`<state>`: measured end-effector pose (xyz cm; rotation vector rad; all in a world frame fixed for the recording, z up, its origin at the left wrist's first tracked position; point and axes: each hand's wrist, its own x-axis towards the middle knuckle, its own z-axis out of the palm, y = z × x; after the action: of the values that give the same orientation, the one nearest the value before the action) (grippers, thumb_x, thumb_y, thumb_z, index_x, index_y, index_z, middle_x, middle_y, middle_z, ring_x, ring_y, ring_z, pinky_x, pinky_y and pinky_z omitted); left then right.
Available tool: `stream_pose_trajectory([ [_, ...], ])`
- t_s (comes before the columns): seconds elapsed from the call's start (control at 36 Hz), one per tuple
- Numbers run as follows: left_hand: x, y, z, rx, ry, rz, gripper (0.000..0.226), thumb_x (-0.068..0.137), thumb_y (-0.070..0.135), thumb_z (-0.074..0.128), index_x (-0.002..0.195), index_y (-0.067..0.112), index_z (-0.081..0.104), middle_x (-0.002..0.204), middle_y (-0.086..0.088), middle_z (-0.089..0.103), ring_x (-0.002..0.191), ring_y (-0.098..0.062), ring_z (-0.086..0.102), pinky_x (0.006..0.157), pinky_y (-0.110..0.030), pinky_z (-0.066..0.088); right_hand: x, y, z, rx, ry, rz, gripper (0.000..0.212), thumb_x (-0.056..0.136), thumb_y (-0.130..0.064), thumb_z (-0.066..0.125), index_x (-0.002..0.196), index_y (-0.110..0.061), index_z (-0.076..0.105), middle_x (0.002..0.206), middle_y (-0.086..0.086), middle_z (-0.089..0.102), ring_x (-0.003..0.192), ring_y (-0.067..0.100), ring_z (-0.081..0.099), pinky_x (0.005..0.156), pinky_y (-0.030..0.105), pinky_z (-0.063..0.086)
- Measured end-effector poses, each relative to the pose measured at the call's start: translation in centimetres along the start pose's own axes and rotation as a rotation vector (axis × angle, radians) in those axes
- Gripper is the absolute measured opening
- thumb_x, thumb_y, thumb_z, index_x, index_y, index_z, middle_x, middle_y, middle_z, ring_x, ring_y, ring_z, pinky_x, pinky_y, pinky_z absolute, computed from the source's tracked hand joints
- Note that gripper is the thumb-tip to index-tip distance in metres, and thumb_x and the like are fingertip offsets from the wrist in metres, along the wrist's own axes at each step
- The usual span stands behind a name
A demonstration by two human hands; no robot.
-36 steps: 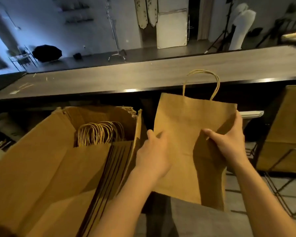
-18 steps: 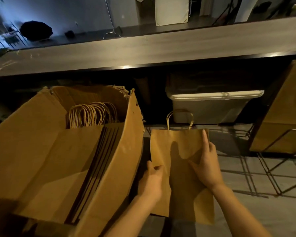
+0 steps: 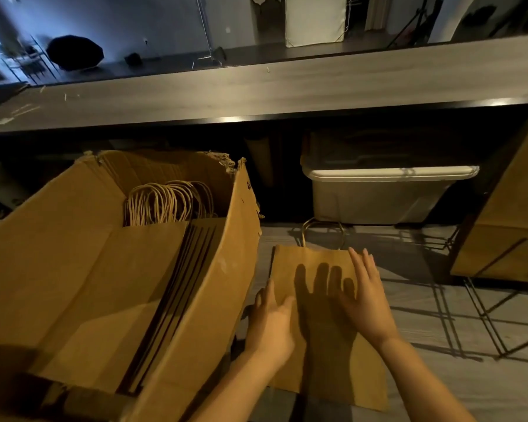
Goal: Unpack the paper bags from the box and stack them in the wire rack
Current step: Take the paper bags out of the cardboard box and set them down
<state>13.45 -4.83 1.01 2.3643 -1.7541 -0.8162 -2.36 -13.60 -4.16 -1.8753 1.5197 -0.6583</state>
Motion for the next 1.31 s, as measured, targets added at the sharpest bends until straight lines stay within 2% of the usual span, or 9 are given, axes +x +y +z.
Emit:
stream_pose_trajectory([
  [0.19, -1.5, 3.6, -5.7, 0.025, 0.202, 0.226, 0.046, 0.095, 0.032, 0.051, 0.139, 0.029, 0.040, 0.148, 0.009, 0.031, 0.137, -0.013, 0.025, 0.113, -0.030, 0.022, 0.8, -3.2, -1.9, 0.078, 0.062, -0.082, 0.060, 0.088, -0.016, 0.064, 0.142, -0.019, 0.038, 0.145, 0.002, 0.042, 0.134, 0.019, 0.038, 0.106, 0.030, 0.033],
  [0.33, -3.7, 4.4, -12.0, 0.060, 0.427, 0.330, 0.042, 0.096, 0.041, 0.045, 0.137, 0.034, 0.040, 0.137, 0.019, 0.042, 0.129, -0.001, 0.031, 0.109, -0.022, 0.020, 1.6, -7.3, -4.3, 0.114, 0.111, -0.250, 0.048, 0.089, -0.011, 0.062, 0.135, -0.019, 0.048, 0.131, -0.003, 0.055, 0.124, 0.012, 0.048, 0.096, 0.017, 0.034],
  [0.47, -4.6, 2.5, -17.3, 0.130, 0.605, 0.325, 0.039, 0.095, 0.039, 0.048, 0.133, 0.029, 0.049, 0.130, 0.013, 0.051, 0.125, -0.007, 0.040, 0.106, -0.026, 0.025, 2.2, -12.2, -5.3, 0.185, 0.164, -0.444, 0.041, 0.091, -0.016, 0.060, 0.131, -0.019, 0.052, 0.125, -0.009, 0.057, 0.112, 0.002, 0.053, 0.091, 0.012, 0.043],
  [0.56, -4.2, 0.3, -18.9, 0.153, 0.632, 0.254, 0.037, 0.094, 0.037, 0.050, 0.130, 0.027, 0.052, 0.126, 0.011, 0.055, 0.122, -0.010, 0.043, 0.105, -0.029, 0.028, 1.9, -15.6, -4.9, 0.248, 0.089, -0.522, 0.040, 0.092, -0.020, 0.057, 0.131, -0.024, 0.050, 0.125, -0.015, 0.052, 0.115, -0.002, 0.048, 0.090, 0.006, 0.040],
  [0.64, -3.6, -2.1, -19.2, 0.189, 0.650, 0.170, 0.038, 0.094, 0.038, 0.050, 0.130, 0.028, 0.052, 0.128, 0.011, 0.054, 0.122, -0.010, 0.043, 0.103, -0.029, 0.030, 1.4, -18.2, -3.5, 0.182, -0.037, -0.625, 0.043, 0.093, -0.029, 0.053, 0.135, -0.027, 0.045, 0.133, -0.015, 0.047, 0.127, -0.003, 0.037, 0.103, 0.015, 0.033],
  [0.83, -2.8, -6.1, -16.6, 0.086, 0.598, 0.058, 0.035, 0.093, 0.031, 0.053, 0.128, 0.027, 0.054, 0.125, 0.009, 0.056, 0.116, -0.010, 0.047, 0.096, -0.024, 0.034, 0.4, -20.0, 0.8, 0.007, -0.221, -0.779, 0.056, 0.094, -0.057, 0.024, 0.142, -0.031, 0.036, 0.147, -0.019, 0.029, 0.141, -0.005, 0.000, 0.108, 0.008, -0.003],
  [0.89, -2.7, -6.1, -16.2, 0.121, 0.570, 0.071, 0.037, 0.092, 0.028, 0.053, 0.130, 0.025, 0.053, 0.126, 0.009, 0.055, 0.118, -0.011, 0.046, 0.098, -0.026, 0.033, 0.3, -19.7, 1.7, 0.060, -0.184, -0.773, 0.064, 0.092, -0.060, 0.013, 0.133, -0.028, 0.051, 0.143, -0.014, 0.040, 0.143, -0.002, 0.004, 0.111, 0.012, 0.001],
  [0.97, -2.8, -5.7, -15.8, 0.105, 0.574, 0.115, 0.039, 0.091, 0.023, 0.052, 0.131, 0.025, 0.051, 0.127, 0.008, 0.054, 0.119, -0.012, 0.044, 0.101, -0.027, 0.033, 0.5, -19.0, 2.3, 0.079, -0.118, -0.775, 0.056, 0.096, -0.055, 0.018, 0.120, -0.029, 0.061, 0.132, -0.013, 0.050, 0.142, -0.002, 0.011, 0.116, 0.023, 0.010],
  [1.31, -2.4, -4.5, -13.9, 0.087, 0.497, 0.197, 0.036, 0.094, 0.016, 0.050, 0.129, 0.020, 0.050, 0.125, 0.003, 0.055, 0.114, -0.012, 0.049, 0.095, -0.025, 0.041, 0.5, -18.3, 2.5, 0.086, -0.114, -0.741, 0.048, 0.097, -0.048, 0.021, 0.113, -0.030, 0.062, 0.135, -0.018, 0.045, 0.142, -0.002, 0.010, 0.115, 0.030, 0.016],
])
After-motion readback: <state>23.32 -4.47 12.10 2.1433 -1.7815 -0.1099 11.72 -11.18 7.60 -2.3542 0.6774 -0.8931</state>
